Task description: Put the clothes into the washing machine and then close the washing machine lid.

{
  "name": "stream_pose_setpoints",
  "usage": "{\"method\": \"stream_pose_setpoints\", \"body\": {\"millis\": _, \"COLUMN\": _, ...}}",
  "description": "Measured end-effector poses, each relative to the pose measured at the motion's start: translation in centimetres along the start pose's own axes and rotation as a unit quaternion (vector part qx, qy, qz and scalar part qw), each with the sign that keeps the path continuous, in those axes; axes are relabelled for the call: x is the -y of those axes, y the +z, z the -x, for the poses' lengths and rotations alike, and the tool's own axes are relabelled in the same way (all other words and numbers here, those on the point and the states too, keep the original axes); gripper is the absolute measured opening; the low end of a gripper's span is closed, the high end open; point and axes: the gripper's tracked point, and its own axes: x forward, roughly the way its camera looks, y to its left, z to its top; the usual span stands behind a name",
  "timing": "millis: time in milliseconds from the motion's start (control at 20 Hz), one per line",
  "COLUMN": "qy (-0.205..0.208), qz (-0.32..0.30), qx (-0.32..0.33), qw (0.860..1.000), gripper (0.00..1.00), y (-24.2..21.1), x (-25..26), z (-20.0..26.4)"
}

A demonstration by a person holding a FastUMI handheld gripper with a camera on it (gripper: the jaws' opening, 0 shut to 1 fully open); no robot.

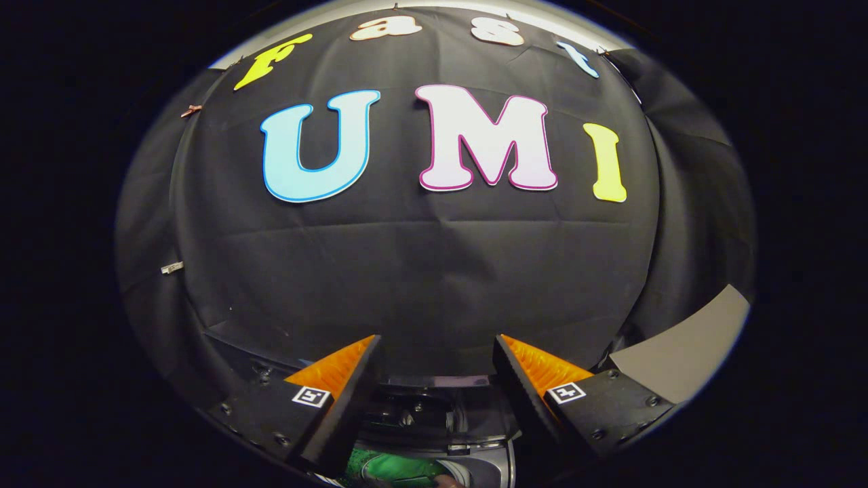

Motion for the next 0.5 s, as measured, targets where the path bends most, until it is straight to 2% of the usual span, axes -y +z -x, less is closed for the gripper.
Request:
{"method": "stream_pose_setpoints", "body": {"millis": 150, "qy": 0.005, "qz": -0.001, "qx": -0.014, "qw": 1.0, "gripper": 1.0, "y": -0.4, "x": -0.1, "z": 0.7}}
{"method": "stream_pose_setpoints", "body": {"millis": 500, "qy": 0.011, "qz": -0.002, "qx": -0.019, "qw": 1.0, "gripper": 1.0, "y": -2.0, "x": -0.3, "z": 5.6}}
